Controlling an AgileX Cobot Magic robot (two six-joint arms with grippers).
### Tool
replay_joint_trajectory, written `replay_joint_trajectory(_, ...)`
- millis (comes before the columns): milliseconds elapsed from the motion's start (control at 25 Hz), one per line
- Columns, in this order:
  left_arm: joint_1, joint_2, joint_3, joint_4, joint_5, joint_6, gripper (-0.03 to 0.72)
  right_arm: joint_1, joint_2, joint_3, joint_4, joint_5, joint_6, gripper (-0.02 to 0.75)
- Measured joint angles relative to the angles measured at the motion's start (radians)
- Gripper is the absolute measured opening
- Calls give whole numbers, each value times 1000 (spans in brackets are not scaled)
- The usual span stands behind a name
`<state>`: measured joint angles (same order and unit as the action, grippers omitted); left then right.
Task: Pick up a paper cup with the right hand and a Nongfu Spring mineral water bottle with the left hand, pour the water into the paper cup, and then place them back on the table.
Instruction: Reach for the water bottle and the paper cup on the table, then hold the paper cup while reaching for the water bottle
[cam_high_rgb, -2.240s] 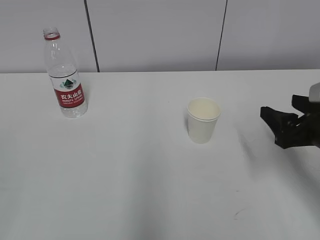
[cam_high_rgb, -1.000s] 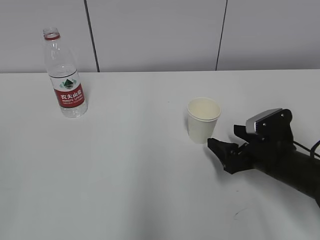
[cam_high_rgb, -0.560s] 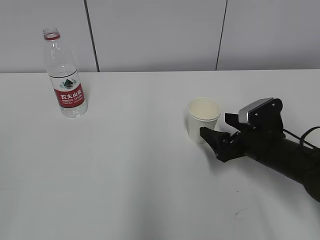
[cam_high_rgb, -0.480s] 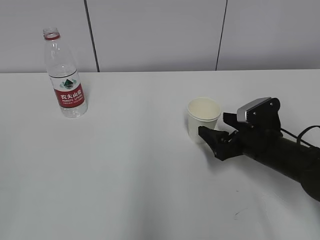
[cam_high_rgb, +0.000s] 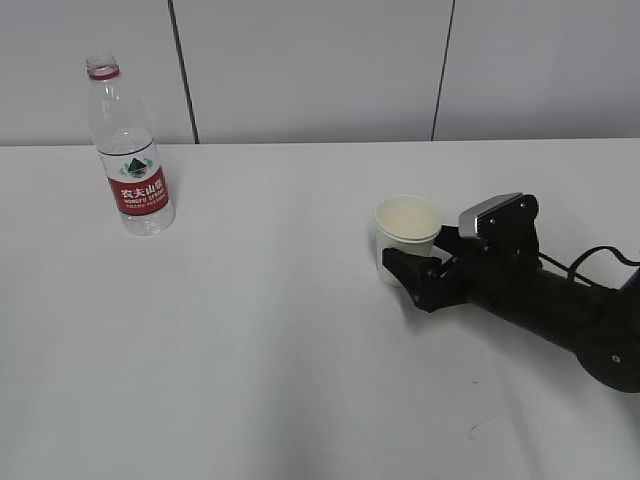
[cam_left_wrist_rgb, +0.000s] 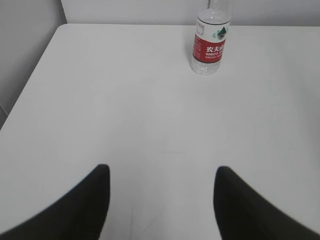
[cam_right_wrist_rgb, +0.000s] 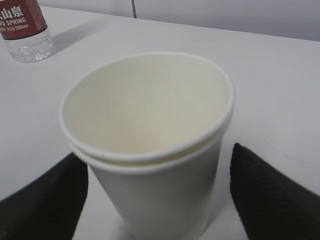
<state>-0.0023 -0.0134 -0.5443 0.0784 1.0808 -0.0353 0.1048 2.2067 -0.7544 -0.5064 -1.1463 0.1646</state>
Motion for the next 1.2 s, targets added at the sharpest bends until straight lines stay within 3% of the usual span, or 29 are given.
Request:
replay_joint_trajectory(600,0,0,0,0,0,0,405,35,73,-105,-34,0,52,641)
replay_joint_trajectory(920,0,0,0,0,0,0,405,35,75,-105,-24,-1,45,526)
replay_joint_trajectory(1200,0,0,0,0,0,0,405,35,75,-107,-40,-2,-1,512)
